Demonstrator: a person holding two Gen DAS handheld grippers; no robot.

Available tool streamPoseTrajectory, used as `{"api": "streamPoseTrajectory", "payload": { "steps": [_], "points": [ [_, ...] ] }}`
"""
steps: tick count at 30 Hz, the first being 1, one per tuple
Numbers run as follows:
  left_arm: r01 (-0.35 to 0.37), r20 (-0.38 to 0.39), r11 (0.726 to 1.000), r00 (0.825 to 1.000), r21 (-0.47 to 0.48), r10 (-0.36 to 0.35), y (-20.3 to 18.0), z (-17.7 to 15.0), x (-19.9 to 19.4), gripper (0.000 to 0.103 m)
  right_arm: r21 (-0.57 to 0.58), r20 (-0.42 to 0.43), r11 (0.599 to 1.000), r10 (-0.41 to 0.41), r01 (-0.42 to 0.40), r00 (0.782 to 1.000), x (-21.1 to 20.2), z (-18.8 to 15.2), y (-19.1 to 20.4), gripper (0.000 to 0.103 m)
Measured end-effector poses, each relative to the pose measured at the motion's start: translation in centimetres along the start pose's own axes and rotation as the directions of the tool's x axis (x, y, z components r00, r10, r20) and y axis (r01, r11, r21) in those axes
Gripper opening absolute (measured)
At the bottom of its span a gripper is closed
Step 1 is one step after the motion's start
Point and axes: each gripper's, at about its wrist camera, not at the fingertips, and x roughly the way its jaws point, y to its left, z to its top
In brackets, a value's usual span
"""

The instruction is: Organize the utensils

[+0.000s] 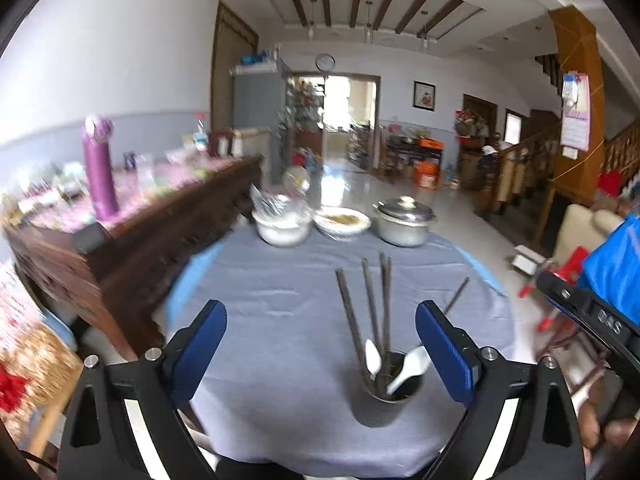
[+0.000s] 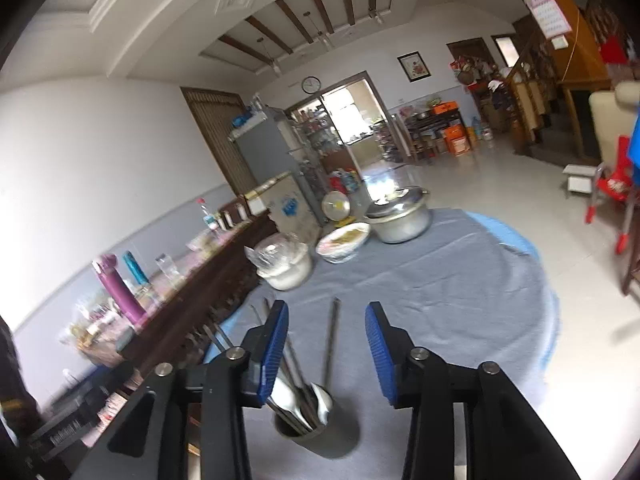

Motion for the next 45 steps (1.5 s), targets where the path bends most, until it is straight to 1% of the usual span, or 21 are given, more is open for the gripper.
{"api": "streamPoseTrajectory", "payload": {
  "steps": [2,4,7,8,10,12,15,18,22,24,27,30,35,45],
  "points": [
    [-0.051,0.013,0.999,0.999,0.016,0.051,-0.2,0.4,-0.1,0.095,-0.001,-0.005,1.0,-0.009,0.009,1.0,-0.8,-0.1,-0.2,0.045],
    [-0.081,0.013,0.996,0.997,0.039,0.081,-0.2,0.6,-0.5,0.095,-0.008,-0.01,1.0,-0.02,0.02,1.0,-1.3,-0.2,0.0,0.046],
    [-0.11,0.02,0.992,0.994,0.055,0.109,0.0,0.4,-1.4,0.096,-0.035,-0.016,0.999,-0.036,0.035,0.999,-2.2,-0.7,0.7,0.05],
    [-0.129,0.03,0.99,0.991,0.053,0.127,0.1,0.3,-1.9,0.1,-0.049,-0.018,0.998,-0.044,0.043,0.999,-2.4,-0.9,1.1,0.05],
    [-0.158,0.069,0.986,0.986,0.049,0.154,0.5,0.1,-3.1,0.102,-0.081,-0.023,0.995,-0.064,0.062,0.998,-2.8,-1.3,1.9,0.051],
    [-0.157,0.088,0.986,0.984,0.051,0.152,0.8,0.0,-3.9,0.102,-0.099,-0.03,0.992,-0.075,0.072,0.997,-3.0,-1.7,2.6,0.051],
    [-0.144,0.083,0.989,0.987,0.041,0.14,1.8,0.0,-4.4,0.102,-0.122,-0.048,0.989,-0.087,0.081,0.995,-3.4,-2.1,3.7,0.052],
    [-0.144,0.078,0.989,0.987,0.022,0.142,2.7,-0.2,-4.7,0.102,-0.163,-0.051,0.981,-0.117,0.107,0.992,-3.8,-2.6,5.0,0.059],
    [-0.178,0.066,0.983,0.982,0.043,0.175,3.4,-0.5,-4.7,0.102,-0.201,-0.058,0.971,-0.14,0.126,0.988,-4.2,-3.3,6.6,0.06],
    [-0.187,0.058,0.981,0.981,0.041,0.185,4.0,-0.6,-4.8,0.102,-0.209,-0.067,0.969,-0.151,0.134,0.986,-4.3,-3.7,7.2,0.063],
    [-0.194,0.048,0.981,0.98,0.017,0.193,5.0,-0.8,-4.8,0.102,-0.213,-0.081,0.968,-0.152,0.132,0.985,-4.4,-4.4,7.6,0.064],
    [-0.202,0.039,0.979,0.979,0.0,0.202,5.7,-1.0,-4.8,0.102,-0.22,-0.096,0.964,-0.172,0.147,0.98,-4.1,-5.1,7.9,0.064],
    [-0.207,0.014,0.978,0.978,-0.015,0.207,6.2,-1.2,-4.6,0.102,-0.19,-0.132,0.97,-0.181,0.155,0.975,-3.4,-5.6,7.5,0.065],
    [-0.209,0.017,0.978,0.978,-0.021,0.21,6.1,-1.4,-4.9,0.102,-0.224,-0.129,0.961,-0.193,0.161,0.973,-3.5,-6.5,8.3,0.065]
  ]
}}
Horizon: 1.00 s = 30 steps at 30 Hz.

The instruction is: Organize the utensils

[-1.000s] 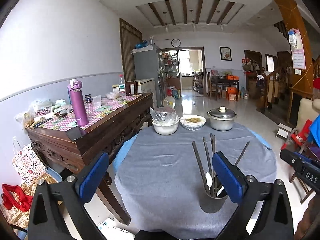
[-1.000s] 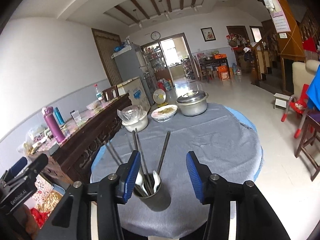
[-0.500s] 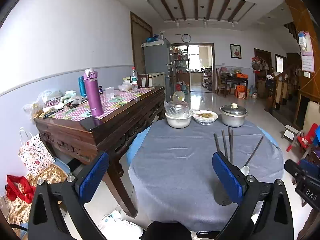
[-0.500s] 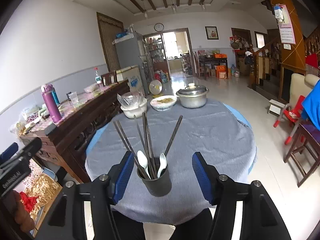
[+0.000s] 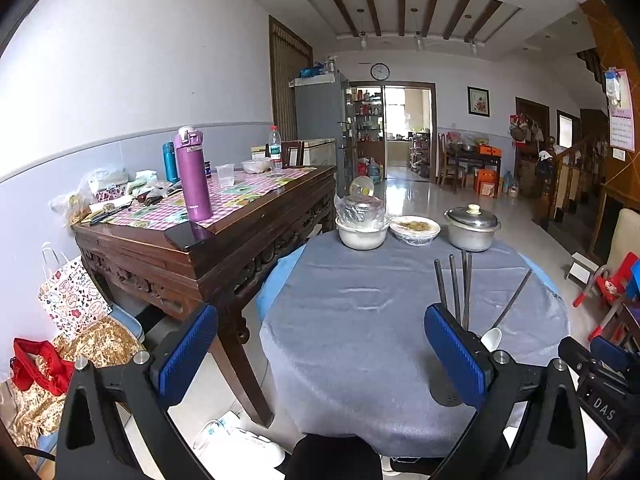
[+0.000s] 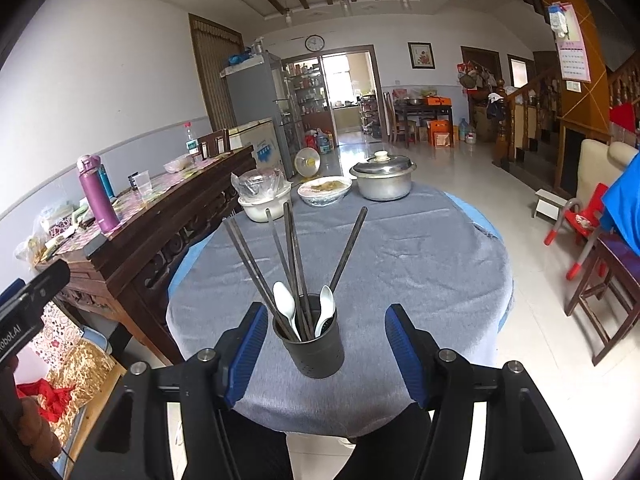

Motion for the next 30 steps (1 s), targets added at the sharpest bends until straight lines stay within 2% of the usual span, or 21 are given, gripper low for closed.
{"api": "streamPoseTrajectory", "payload": {
  "steps": [30],
  "points": [
    [-0.003,0.013,1.0,1.0,0.004,0.003,0.09,-0.08,-0.41,0.102,-0.023,0.009,1.0,-0.003,0.004,1.0,-0.39,0.09,0.46,0.066]
  ]
}}
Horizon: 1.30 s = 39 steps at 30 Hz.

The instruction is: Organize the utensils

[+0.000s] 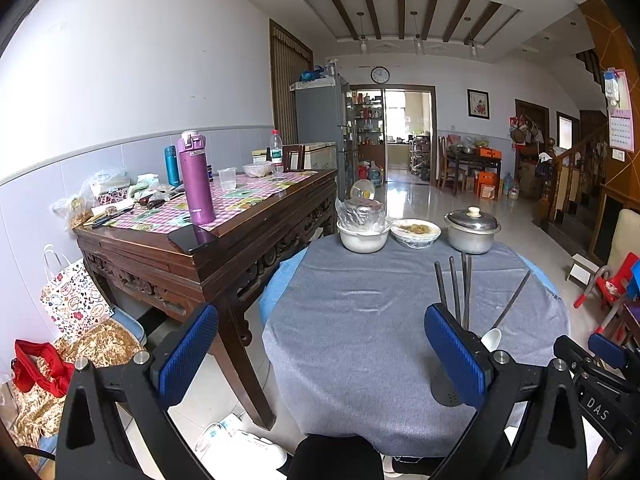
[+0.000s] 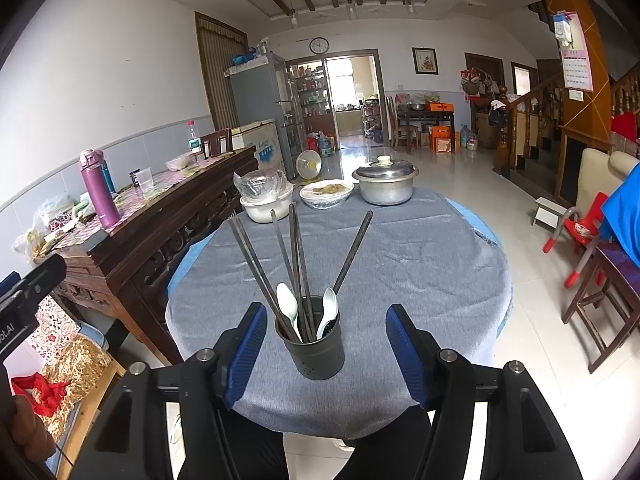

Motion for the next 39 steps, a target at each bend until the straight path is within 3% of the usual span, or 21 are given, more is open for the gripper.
{"api": "streamPoseTrajectory", "payload": {
  "steps": [39],
  "points": [
    [0.005,-0.016,1.0,1.0,-0.008,-0.005,0.42,-0.54,0.19,0.102,-0.008,-0.007,1.0,0.001,-0.001,1.0,0.03,-0.27,0.35,0.066]
  ]
}}
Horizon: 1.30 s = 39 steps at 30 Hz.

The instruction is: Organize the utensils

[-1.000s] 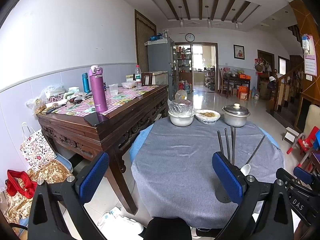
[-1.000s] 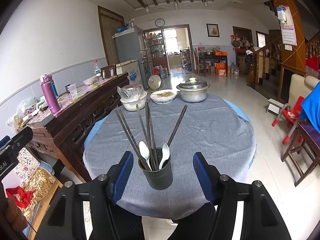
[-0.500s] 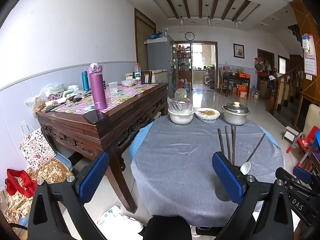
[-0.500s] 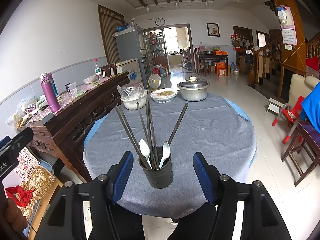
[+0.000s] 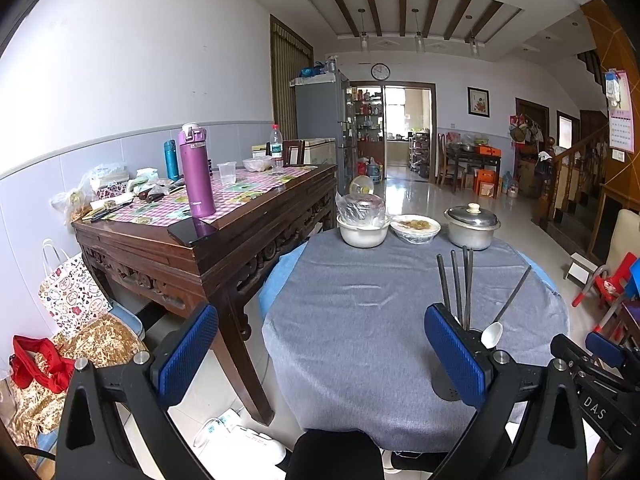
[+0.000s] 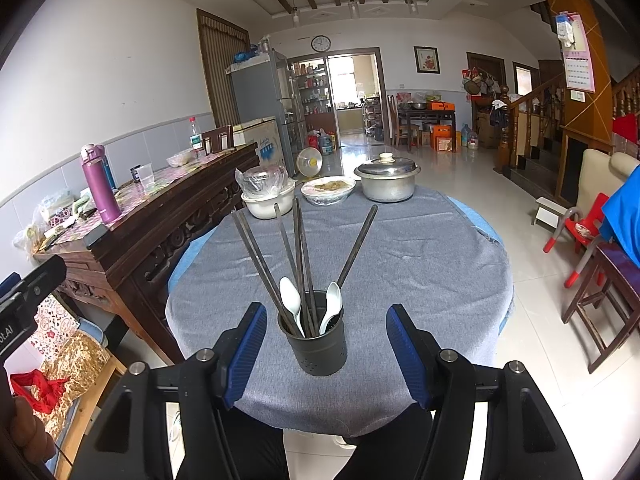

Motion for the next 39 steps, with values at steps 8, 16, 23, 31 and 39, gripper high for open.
{"api": "streamPoseTrajectory", "payload": {
  "steps": [8,16,23,31,39],
  "points": [
    [-0.001,-0.002,1.0,1.0,-0.001,0.001,0.09,-0.09,0.0,0.102,0.0,-0.001,1.0,0.0,0.0,1.0,0.07,-0.09,0.02,0.066],
    [-0.002,-0.005,1.0,1.0,-0.003,0.002,0.05,-0.17,-0.03,0.102,0.0,-0.001,1.0,0.0,0.0,1.0,0.07,-0.06,0.04,0.066],
    [0.001,-0.003,1.0,1.0,-0.002,-0.001,-0.02,-0.22,-0.11,0.102,-0.005,0.013,1.0,-0.006,0.006,1.0,-0.07,-0.47,0.09,0.066],
    [0.009,-0.004,1.0,1.0,-0.001,-0.009,-0.14,-0.09,-0.2,0.102,-0.016,0.02,1.0,-0.013,0.013,1.0,-0.27,-0.57,0.12,0.066],
    [0.009,0.001,1.0,1.0,0.0,-0.009,-0.14,0.06,-0.2,0.102,-0.028,0.029,0.999,-0.015,0.016,0.999,-0.29,-0.02,0.17,0.066]
  ]
}}
